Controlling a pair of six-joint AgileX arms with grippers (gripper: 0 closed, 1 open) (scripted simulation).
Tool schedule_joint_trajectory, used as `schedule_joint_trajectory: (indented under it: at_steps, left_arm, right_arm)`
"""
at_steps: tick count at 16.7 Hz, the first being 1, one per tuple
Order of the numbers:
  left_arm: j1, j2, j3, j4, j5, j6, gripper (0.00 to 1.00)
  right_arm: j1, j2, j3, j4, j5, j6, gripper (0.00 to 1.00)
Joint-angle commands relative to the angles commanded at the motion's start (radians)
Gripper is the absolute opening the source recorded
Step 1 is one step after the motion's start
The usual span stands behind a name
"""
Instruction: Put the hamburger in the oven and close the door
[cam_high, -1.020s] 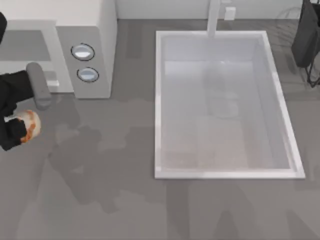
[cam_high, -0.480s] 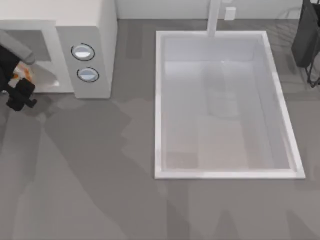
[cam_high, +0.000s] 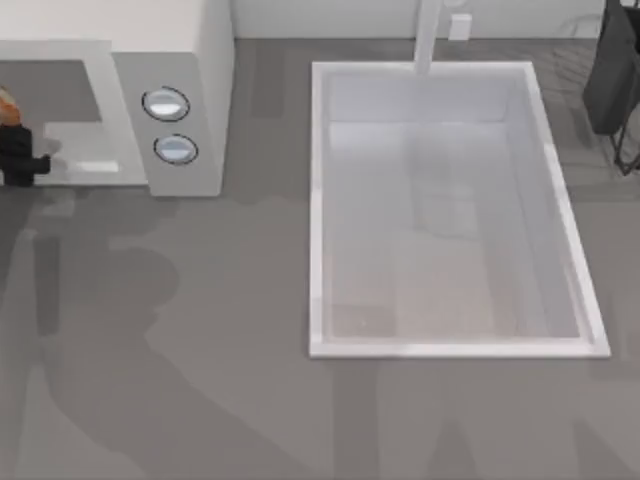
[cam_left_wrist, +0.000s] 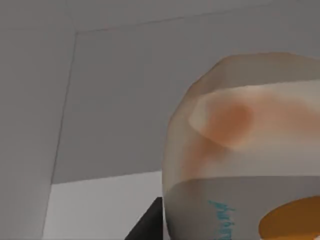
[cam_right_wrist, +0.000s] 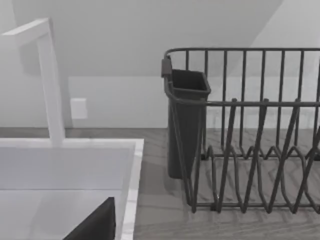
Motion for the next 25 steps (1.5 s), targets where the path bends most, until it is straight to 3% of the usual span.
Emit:
schedule_joint_trajectory:
  at_steps: [5,13,25]
  left_arm:
    - [0.030,0.037,-0.070,0.179,0.041,-0.142,0.00]
    - [0.020,0.066,-0.032,0.153,0.035,-0.151,0.00]
    - [-0.043,0.443,0.653,-0.108,-0.022,-0.178,0.00]
  right_arm:
    - [0.000,0.000,0.000,0.000,0.000,0.000,1.00]
    - [0.000,0.000,0.000,0.000,0.000,0.000,1.00]
    - [0.000,0.000,0.000,0.000,0.000,0.000,1.00]
